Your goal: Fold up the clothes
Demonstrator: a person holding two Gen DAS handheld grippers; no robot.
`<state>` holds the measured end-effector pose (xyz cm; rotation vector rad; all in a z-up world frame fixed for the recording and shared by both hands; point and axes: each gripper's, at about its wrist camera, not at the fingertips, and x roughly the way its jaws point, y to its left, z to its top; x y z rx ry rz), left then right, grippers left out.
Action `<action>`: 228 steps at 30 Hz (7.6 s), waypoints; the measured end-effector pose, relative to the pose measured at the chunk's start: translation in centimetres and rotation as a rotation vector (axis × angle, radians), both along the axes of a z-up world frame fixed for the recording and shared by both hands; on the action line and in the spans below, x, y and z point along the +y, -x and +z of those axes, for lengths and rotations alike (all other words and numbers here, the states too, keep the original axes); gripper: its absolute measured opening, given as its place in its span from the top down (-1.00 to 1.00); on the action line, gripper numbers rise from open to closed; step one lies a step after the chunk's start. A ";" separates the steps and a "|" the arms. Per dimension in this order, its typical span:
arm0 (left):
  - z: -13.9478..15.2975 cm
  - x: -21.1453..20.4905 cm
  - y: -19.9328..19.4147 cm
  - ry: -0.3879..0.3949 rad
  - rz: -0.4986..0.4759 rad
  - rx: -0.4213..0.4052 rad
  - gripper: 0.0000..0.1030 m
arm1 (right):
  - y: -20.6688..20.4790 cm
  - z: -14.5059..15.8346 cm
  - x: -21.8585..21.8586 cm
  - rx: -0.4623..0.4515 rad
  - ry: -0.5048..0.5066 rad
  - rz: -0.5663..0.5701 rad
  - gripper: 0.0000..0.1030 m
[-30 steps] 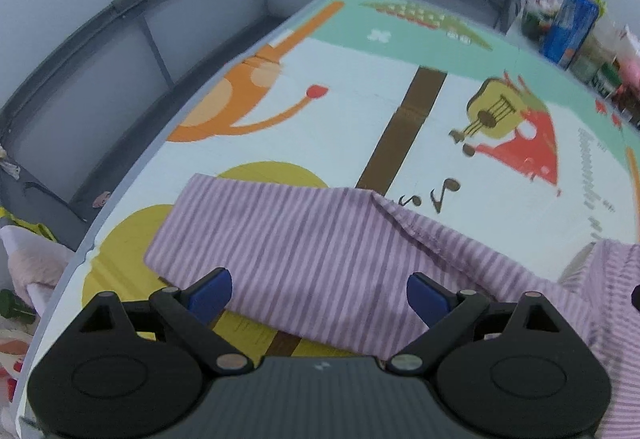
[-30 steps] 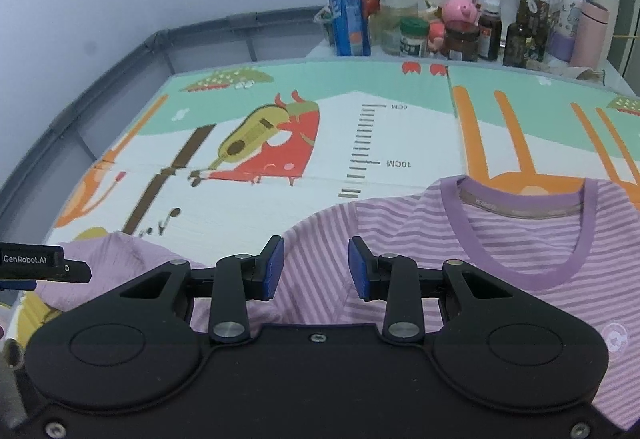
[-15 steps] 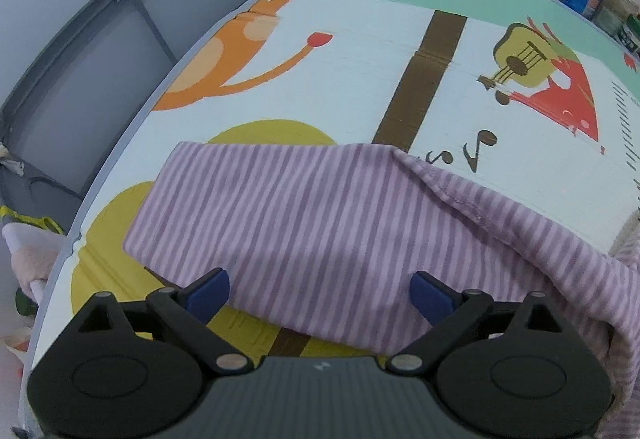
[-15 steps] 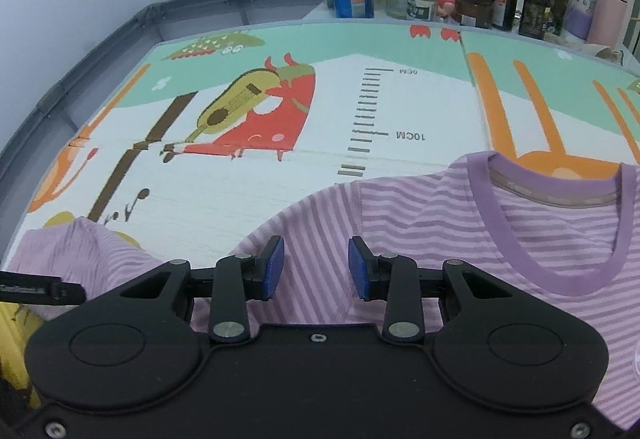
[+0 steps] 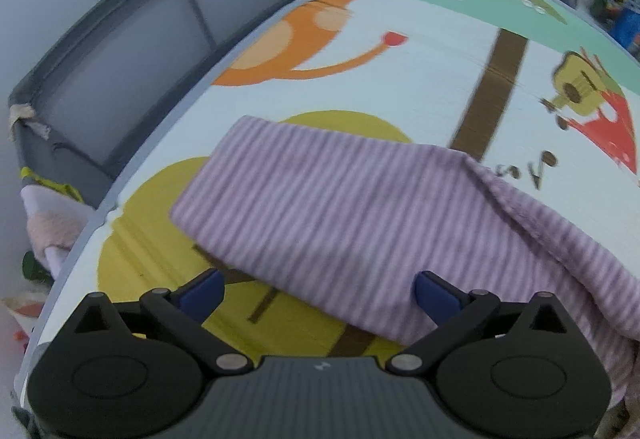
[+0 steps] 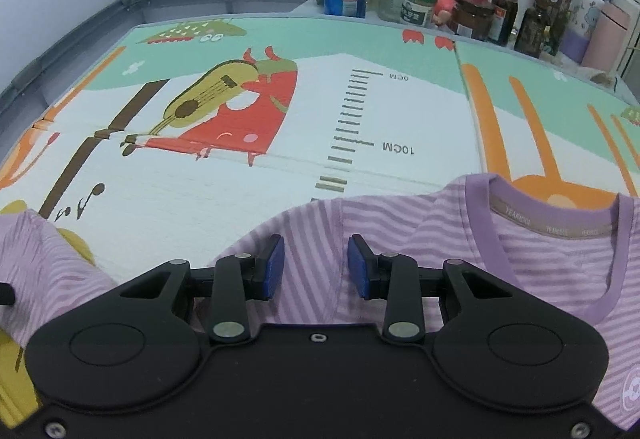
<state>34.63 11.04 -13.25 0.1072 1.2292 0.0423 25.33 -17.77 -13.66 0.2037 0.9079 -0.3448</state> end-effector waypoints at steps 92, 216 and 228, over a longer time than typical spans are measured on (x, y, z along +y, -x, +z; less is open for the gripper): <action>3.0 1.1 -0.7 0.444 0.115 0.057 0.87 | 4.1 6.0 16.5 -0.091 -0.180 0.726 0.86; 6.1 -1.1 -1.1 0.422 0.175 -0.123 -0.20 | 3.1 5.2 1.0 -0.215 -0.237 -0.053 0.39; 4.3 -9.8 2.4 0.448 -0.268 0.020 -0.42 | 4.6 2.7 -2.4 -0.104 -0.155 -0.140 0.39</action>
